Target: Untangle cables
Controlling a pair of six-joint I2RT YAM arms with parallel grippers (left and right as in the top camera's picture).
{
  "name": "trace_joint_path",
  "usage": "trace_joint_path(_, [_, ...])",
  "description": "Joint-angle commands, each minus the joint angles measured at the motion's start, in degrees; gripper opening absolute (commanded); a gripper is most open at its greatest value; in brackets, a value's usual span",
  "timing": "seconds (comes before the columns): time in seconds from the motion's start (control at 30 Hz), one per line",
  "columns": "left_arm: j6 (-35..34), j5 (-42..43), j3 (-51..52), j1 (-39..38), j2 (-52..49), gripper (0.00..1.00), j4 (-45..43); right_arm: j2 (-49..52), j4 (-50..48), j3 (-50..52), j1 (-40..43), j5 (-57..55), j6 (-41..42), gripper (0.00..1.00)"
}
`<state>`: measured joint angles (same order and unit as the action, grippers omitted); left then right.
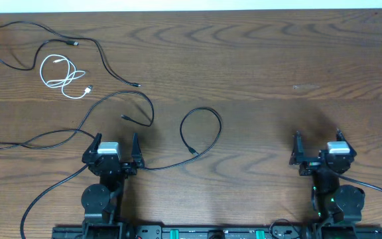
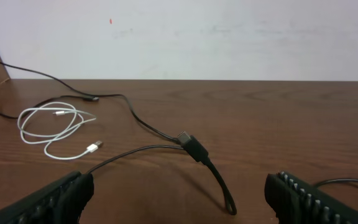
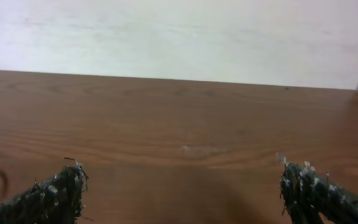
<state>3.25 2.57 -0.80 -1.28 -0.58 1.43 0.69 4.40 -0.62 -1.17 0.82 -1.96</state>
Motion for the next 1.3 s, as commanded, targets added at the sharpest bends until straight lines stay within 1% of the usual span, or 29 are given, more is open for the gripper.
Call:
trace_joint_path(0.0, [0.2,-2.2,0.6,0.2,0.4,0.93,2.8,-0.4,0.1,0.3,-0.7,-0.2,-0.5,0.99])
trace_joint_path(0.53, [0.2,-2.2,0.6,0.2,0.3,0.93,2.8,-0.4,0.3,0.3,1.1,-0.5,-3.5,0.99])
trace_joint_path(0.7, [0.2,-2.2,0.6,0.2,0.3,0.94,2.8,-0.4,0.3,0.3,1.1,-0.5,-3.5,0.99])
trace_joint_path(0.97, [0.2,-2.2,0.6,0.2,0.4,0.93,2.8,-0.4,0.3,0.3,1.1,-0.8,-0.2,0.99])
trace_joint_path(1.27, [0.2,-2.2,0.6,0.2,0.4,0.93,2.8,-0.4,0.3,0.3,1.1,-0.9,-0.2,0.99])
